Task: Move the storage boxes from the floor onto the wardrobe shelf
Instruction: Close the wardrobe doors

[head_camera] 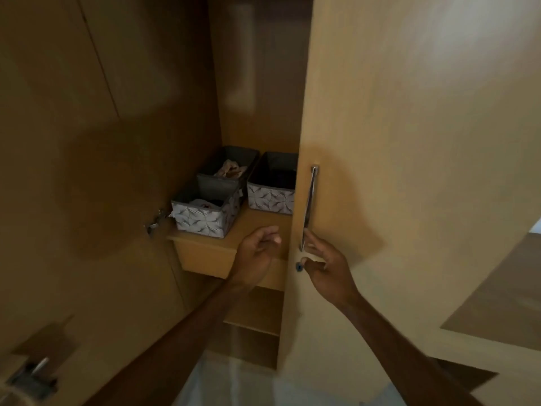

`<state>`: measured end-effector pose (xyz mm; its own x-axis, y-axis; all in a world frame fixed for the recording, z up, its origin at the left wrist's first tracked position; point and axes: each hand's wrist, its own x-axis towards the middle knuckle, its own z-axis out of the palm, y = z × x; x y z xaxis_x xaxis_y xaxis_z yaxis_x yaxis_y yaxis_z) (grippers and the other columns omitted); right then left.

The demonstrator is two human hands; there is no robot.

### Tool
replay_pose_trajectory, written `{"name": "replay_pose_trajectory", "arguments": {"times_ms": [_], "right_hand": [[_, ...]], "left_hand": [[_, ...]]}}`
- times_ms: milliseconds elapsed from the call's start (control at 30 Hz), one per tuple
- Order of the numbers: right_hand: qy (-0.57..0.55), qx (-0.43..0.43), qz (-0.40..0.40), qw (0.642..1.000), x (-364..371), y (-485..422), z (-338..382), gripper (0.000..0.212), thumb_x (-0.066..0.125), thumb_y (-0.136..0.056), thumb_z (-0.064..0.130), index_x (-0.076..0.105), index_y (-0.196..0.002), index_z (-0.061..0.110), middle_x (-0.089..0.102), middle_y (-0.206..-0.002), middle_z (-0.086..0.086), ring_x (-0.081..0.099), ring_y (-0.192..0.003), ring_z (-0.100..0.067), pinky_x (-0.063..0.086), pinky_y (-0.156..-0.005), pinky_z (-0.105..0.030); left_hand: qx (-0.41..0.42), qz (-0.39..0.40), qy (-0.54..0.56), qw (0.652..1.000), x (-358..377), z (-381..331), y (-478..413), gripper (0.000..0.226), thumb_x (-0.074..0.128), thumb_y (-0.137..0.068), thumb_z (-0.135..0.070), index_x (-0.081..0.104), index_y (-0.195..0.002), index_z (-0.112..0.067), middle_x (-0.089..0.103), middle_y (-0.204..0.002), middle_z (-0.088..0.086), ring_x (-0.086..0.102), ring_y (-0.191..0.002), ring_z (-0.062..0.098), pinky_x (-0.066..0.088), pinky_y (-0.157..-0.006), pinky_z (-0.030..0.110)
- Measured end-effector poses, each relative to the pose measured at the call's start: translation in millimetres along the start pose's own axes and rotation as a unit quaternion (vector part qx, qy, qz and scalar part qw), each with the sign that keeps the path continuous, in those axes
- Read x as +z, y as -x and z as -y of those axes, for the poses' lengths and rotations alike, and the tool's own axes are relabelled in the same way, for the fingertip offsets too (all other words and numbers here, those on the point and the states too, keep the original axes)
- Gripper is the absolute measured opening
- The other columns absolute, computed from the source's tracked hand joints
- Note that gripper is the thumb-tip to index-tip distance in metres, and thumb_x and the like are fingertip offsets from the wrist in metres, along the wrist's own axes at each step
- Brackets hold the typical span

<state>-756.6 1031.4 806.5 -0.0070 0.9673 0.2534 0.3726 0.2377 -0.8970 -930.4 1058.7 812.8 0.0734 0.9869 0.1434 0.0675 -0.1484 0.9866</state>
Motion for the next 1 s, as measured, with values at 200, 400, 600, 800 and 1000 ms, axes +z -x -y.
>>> {"name": "replay_pose_trajectory", "arguments": {"times_ms": [200, 400, 600, 800, 1000], "right_hand": [[-0.005, 0.027, 0.098, 0.995, 59.1, 22.5, 11.1, 0.064, 0.066, -0.086, 0.007, 0.042, -0.142, 0.028, 0.056, -0.132, 0.007, 0.056, -0.116, -0.006, 0.049, -0.098, -0.031], [-0.041, 0.017, 0.241, 0.97, 163.7, 48.3, 50.4, 0.062, 0.066, -0.086, 0.016, 0.044, -0.141, 0.031, 0.057, -0.129, 0.015, 0.055, -0.115, 0.001, 0.05, -0.095, -0.027], [-0.066, -0.035, 0.316, 0.946, 250.1, 77.2, 121.3, 0.062, 0.066, -0.087, 0.017, 0.041, -0.143, 0.026, 0.055, -0.134, 0.01, 0.053, -0.119, -0.001, 0.048, -0.096, -0.021], [-0.094, -0.089, 0.316, 0.94, 301.5, 102.4, 197.9, 0.06, 0.065, -0.088, 0.016, 0.042, -0.143, 0.021, 0.053, -0.139, 0.002, 0.05, -0.126, -0.008, 0.046, -0.104, -0.034], [-0.095, -0.11, 0.263, 0.954, 317.1, 127.6, 230.9, 0.06, 0.065, -0.089, 0.018, 0.042, -0.143, 0.022, 0.052, -0.14, 0.006, 0.05, -0.126, -0.009, 0.046, -0.101, -0.026]], "left_hand": [[-0.009, -0.175, -0.02, 0.984, -81.2, 30.0, 74.9, 0.015, 0.06, -0.094, -0.018, 0.071, -0.105, -0.018, 0.073, -0.104, 0.0, 0.066, -0.101, 0.015, 0.05, -0.09, 0.028], [-0.027, -0.297, -0.094, 0.95, -175.7, 34.7, 168.2, 0.017, 0.059, -0.094, -0.025, 0.071, -0.106, -0.022, 0.073, -0.106, -0.002, 0.067, -0.104, 0.015, 0.052, -0.095, 0.038], [0.005, -0.445, -0.14, 0.885, -251.9, -8.6, 246.7, 0.015, 0.057, -0.097, -0.017, 0.07, -0.104, -0.022, 0.072, -0.093, -0.005, 0.067, -0.086, 0.001, 0.053, -0.079, 0.021], [0.035, -0.502, -0.173, 0.847, -318.4, -61.2, 282.5, 0.033, 0.057, -0.095, -0.014, 0.056, -0.127, -0.018, 0.064, -0.113, -0.007, 0.06, -0.104, 0.004, 0.047, -0.083, 0.017], [0.026, -0.397, -0.12, 0.91, -333.1, -75.1, 276.7, 0.024, 0.052, -0.097, -0.017, 0.06, -0.12, -0.02, 0.068, -0.112, -0.005, 0.063, -0.103, 0.009, 0.052, -0.091, 0.034]]}}
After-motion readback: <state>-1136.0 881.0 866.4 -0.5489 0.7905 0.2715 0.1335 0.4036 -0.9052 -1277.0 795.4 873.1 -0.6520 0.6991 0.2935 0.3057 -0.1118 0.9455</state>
